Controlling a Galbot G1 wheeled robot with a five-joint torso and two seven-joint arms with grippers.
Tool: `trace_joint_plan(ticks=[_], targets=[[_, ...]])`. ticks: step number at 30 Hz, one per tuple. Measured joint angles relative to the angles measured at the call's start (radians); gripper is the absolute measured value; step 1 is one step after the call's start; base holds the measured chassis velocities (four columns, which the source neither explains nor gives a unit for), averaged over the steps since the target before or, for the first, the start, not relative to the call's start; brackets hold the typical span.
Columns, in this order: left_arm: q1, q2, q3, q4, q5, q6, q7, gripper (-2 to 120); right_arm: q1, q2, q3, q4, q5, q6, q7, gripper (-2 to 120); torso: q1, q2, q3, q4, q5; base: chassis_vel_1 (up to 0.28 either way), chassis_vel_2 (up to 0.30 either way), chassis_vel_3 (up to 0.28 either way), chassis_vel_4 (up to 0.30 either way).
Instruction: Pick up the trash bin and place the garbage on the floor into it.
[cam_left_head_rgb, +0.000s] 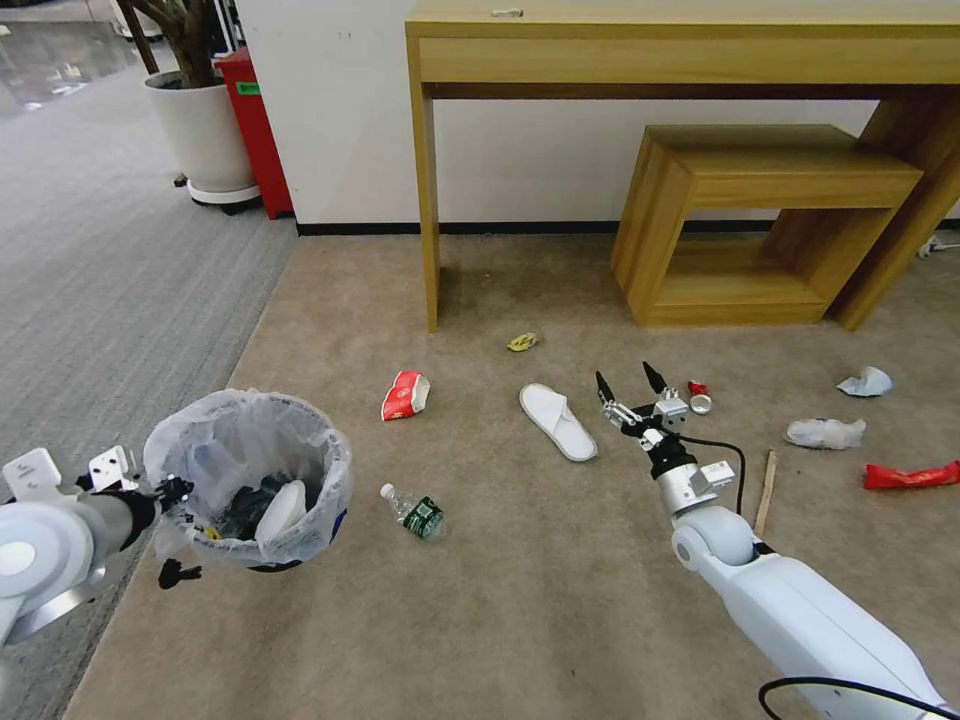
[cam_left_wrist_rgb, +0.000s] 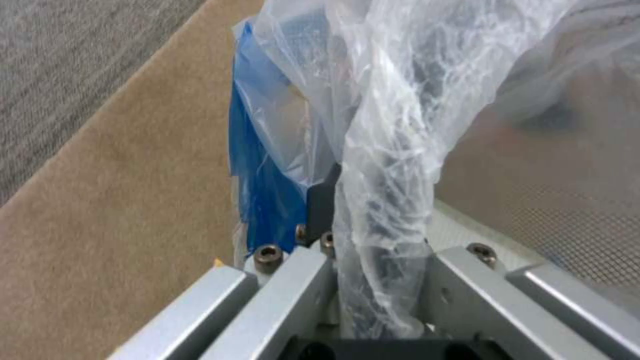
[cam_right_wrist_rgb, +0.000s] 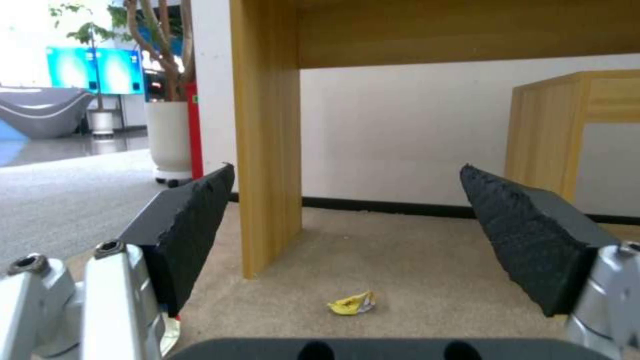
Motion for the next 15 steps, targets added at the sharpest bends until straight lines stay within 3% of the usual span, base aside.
trace_joint_plan(ticks=[15], targets=[[0.066,-0.081,-0.116,-0.019,0.060,0.009,0.044,0,-0.011,0.017,-0.003,-0.017,-0.028,-0.002,-0.001,86,0.000,0.000,0.000,0.0000,0.0001,0.000,0.000,0.000,0.000]])
